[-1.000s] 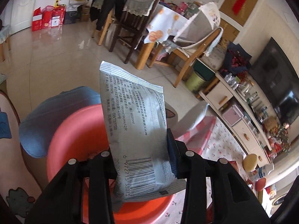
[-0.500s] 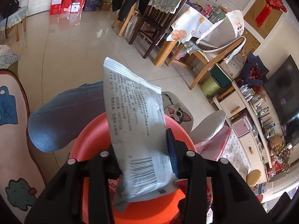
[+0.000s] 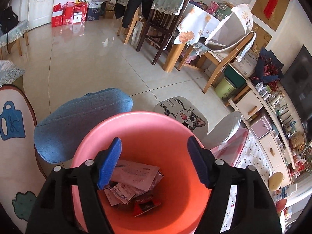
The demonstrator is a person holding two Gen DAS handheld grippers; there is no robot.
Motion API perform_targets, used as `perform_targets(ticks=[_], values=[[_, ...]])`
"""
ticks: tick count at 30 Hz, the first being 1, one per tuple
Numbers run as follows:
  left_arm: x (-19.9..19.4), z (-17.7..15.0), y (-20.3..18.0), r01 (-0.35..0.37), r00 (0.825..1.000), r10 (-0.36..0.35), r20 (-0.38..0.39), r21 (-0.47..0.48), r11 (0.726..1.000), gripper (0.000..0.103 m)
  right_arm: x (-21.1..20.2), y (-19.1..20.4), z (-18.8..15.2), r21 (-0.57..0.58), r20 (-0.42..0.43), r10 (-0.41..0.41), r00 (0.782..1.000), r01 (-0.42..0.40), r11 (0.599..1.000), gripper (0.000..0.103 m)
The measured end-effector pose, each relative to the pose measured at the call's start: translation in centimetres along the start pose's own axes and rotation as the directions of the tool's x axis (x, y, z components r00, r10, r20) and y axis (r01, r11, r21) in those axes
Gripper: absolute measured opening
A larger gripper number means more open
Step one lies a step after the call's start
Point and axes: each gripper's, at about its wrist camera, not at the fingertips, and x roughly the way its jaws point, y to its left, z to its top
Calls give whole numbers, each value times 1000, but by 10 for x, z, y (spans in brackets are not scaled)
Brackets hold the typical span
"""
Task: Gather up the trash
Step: 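Open both tools to drop the packet and bag into the pink bucket, then move both tools back over the table toward the remaining snacks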
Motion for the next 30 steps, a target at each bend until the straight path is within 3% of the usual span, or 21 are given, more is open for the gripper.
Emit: perform_targets(ticks=[12, 22, 30], values=[[-20, -28, -53, 87, 993, -103, 61, 222, 971, 83, -53, -51, -40, 75, -2, -108, 994, 107, 991, 89], [-47, -68, -80, 208, 968, -241, 73, 309, 928, 85, -116, -109, -85, 188, 45, -185, 982, 173, 967, 91], [-83, -115, -78, 233, 958, -277, 80, 352, 907, 85, -148, -152, -109, 277, 67, -202, 977, 176, 944, 91]])
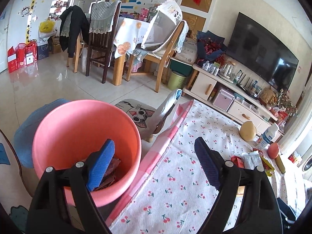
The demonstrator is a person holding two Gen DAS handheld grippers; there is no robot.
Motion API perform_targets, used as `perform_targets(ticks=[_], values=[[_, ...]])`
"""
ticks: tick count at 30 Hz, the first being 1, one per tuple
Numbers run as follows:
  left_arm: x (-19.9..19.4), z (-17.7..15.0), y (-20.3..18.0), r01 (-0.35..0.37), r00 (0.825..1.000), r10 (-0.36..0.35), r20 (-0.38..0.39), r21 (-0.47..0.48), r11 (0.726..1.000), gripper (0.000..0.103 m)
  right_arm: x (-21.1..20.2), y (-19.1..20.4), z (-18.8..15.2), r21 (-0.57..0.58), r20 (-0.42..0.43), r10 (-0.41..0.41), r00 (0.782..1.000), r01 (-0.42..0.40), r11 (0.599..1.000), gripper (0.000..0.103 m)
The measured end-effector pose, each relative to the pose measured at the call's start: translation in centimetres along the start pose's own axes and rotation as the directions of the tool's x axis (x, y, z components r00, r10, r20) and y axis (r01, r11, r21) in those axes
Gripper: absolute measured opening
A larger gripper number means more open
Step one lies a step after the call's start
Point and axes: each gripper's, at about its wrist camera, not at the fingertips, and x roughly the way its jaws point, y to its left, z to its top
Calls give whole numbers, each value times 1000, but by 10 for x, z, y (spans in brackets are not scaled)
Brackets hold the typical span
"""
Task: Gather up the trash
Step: 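Move both tools back over the table toward the remaining snacks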
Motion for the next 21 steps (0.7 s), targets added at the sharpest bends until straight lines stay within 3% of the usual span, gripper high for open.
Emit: perform_targets(ticks=[4, 9, 16, 21], values=[[-23, -22, -21, -5, 1000, 3, 15, 116, 993, 85, -18, -13, 1, 16, 32, 3, 999, -3, 1000, 91], [-51, -52, -52, -7, 1000, 0, 30, 260, 966, 85, -38, -27, -4, 18, 62, -3, 998, 2, 1000, 91], [-89, -83, -86, 26, 1000, -25, -6, 364, 931, 86, -56, -42, -12, -5, 79, -37, 996, 37, 999, 91], [-127, -90, -109, 20, 1000, -22, -1, 408, 913, 86, -69, -67, -12, 80, 93, -20, 995, 12, 997, 91]])
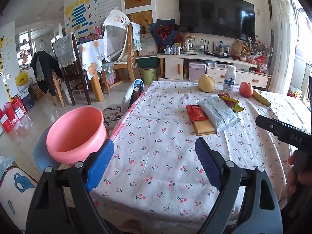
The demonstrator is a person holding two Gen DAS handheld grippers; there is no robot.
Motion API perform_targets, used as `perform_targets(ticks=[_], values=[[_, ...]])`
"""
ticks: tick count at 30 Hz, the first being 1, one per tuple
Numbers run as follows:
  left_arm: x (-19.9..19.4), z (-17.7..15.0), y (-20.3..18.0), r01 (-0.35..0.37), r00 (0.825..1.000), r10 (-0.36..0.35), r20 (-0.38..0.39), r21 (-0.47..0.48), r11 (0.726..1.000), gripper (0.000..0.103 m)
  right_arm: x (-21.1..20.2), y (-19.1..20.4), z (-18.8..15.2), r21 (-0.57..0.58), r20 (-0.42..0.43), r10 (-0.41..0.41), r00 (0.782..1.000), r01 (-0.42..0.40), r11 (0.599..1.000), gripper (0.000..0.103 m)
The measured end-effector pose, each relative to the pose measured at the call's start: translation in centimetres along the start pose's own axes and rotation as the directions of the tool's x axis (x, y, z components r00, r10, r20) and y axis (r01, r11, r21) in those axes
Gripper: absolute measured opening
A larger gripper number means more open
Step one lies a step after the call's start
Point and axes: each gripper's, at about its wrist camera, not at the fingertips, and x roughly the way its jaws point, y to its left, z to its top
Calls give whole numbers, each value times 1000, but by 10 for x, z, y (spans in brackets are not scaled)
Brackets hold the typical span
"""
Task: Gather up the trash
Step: 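Move both tools back over the table toward the remaining snacks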
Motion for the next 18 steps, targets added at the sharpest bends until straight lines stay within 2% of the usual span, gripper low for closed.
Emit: perform_targets(ticks=[6, 8, 12, 18], values=[[-35, 12, -18, 20, 1000, -21, 17, 10, 1000, 91, -16, -24, 5, 42, 28, -29, 999, 27, 999, 91], [-40, 17, -23, 22, 1000, -22, 23, 13, 1000, 91, -18, -29, 8, 48, 34, -49, 998, 47, 998, 92], [-47, 24, -30, 44, 999, -44, 30, 4, 999, 91, -21, -38, 13, 89, 39, -34, 999, 31, 996, 92], [-51, 27, -42, 78, 996, -79, 33, 11, 997, 91, -19, -39, 16, 83, 30, -35, 999, 33, 996, 92]])
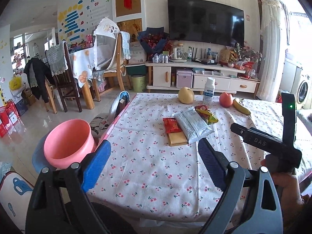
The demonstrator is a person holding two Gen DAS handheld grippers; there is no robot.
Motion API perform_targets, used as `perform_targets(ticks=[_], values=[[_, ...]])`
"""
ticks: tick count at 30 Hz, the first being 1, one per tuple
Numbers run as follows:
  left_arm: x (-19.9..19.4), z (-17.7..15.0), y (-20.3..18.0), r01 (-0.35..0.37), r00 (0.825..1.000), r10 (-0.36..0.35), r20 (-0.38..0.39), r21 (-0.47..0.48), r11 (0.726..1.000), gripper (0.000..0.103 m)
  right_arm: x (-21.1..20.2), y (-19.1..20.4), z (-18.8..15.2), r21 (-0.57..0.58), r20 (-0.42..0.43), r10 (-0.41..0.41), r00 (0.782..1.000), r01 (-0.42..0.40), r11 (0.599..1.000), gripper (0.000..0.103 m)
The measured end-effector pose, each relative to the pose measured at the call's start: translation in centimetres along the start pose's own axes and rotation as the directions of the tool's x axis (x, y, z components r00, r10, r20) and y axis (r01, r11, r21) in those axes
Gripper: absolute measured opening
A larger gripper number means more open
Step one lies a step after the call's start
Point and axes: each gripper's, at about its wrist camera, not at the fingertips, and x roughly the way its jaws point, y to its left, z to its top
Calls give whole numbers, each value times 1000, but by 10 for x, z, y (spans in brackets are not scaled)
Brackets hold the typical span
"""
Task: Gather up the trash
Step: 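Move both tools back over the table toward the remaining snacks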
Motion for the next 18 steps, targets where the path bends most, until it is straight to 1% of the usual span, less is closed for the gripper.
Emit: perform_targets(ticks=[5, 12, 15, 18], values=[[5, -1, -5, 26, 999, -26, -22, 3, 1000, 91, 3, 2, 2, 0, 1, 6, 1000, -6, 1000, 92], [17, 1, 1, 59, 998, -60, -20, -44, 997, 91, 6, 4, 4, -18, 5, -7, 1000, 7, 1000, 92], [31, 7, 0, 68, 997, -69, -27, -35, 997, 91, 9, 1, 9, -36, 12, -30, 999, 31, 999, 92], [49, 16, -1, 77, 996, -78, -32, -24, 997, 91, 14, -6, 16, -64, 21, -85, 996, 86, 994, 93]])
